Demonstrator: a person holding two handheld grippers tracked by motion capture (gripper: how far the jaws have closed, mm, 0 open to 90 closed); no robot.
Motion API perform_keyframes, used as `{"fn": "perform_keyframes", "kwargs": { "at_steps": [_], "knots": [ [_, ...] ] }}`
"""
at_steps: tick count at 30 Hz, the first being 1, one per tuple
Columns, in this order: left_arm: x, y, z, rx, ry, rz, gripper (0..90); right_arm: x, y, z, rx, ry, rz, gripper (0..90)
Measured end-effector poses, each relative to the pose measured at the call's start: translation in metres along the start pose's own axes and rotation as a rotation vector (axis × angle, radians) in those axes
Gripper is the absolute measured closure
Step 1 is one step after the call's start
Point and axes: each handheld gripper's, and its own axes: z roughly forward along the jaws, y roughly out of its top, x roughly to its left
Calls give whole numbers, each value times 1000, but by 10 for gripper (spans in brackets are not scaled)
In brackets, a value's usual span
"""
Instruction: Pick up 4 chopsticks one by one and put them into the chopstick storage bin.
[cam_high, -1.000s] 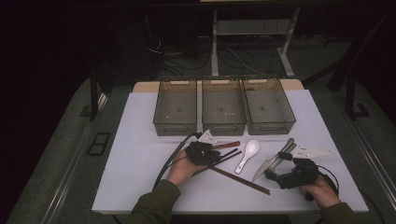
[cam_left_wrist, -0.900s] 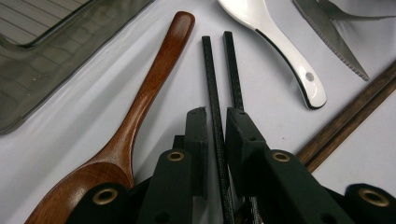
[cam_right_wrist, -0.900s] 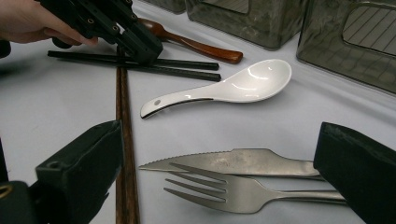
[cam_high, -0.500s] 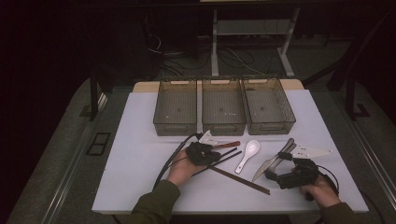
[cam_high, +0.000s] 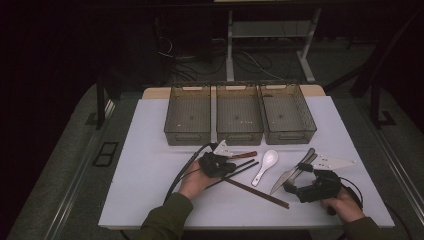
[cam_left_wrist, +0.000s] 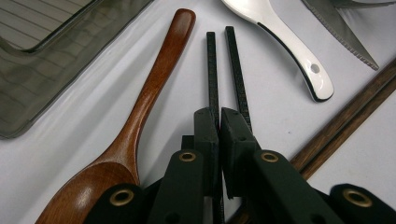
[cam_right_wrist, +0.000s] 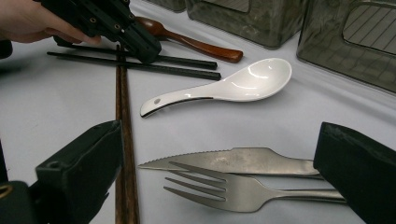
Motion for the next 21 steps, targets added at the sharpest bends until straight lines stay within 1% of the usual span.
{"fn": "perform_keyframes", "kwargs": {
  "at_steps": [2, 3, 4, 5, 6, 14, 15, 18, 21],
  "knots": [
    [0, 0, -1, -6, -6, -6, 849, 0, 0, 0, -1, 1, -2, 16],
    [0, 0, -1, -16, -11, -20, 849, 0, 0, 0, -1, 1, -2, 16],
    [1, 1, -2, -12, -12, -10, 849, 0, 0, 0, -1, 1, -1, 16],
    [0, 1, -2, -16, -12, -17, 849, 0, 0, 0, -1, 1, -1, 16],
    [1, 1, -3, -9, -14, -9, 850, 0, 0, 0, -1, 1, -1, 16],
    [1, 4, -12, -23, -29, -39, 850, 0, 0, -1, -1, 1, 4, 16],
    [2, 4, -14, -17, -26, -36, 850, 0, 0, -1, -1, 1, 4, 16],
    [1, 5, -16, -12, -32, -50, 850, 0, 0, 0, 0, -1, 8, 16],
    [0, 5, -19, 0, -36, -53, 850, -1, -1, 0, 0, -2, 8, 16]
  ]
}}
